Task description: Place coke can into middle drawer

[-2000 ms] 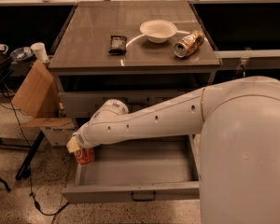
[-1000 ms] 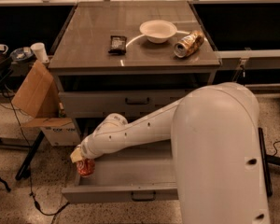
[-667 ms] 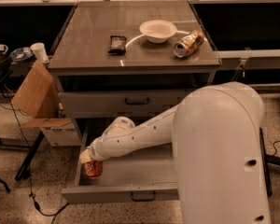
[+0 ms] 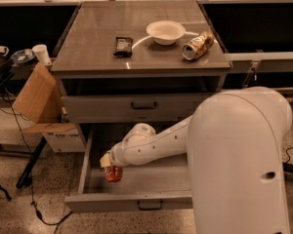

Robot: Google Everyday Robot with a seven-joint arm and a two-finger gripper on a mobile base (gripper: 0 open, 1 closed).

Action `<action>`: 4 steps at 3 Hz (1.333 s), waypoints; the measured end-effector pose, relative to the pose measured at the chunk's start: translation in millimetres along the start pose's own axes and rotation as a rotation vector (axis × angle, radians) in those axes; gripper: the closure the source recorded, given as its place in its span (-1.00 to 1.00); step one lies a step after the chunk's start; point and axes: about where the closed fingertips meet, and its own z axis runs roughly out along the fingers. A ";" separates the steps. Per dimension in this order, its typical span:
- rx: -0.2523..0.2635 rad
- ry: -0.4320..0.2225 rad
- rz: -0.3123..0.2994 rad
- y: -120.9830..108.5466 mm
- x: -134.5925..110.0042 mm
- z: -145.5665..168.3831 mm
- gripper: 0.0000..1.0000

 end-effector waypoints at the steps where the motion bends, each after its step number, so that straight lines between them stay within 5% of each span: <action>1: -0.005 -0.007 0.016 -9.7 3.9 6.3 0.62; 4: -0.040 -0.045 0.039 7.6 -31.7 17.1 -0.78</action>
Offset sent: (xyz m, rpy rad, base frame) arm 0.0317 0.0186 -0.0032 0.0666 0.0061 -0.0305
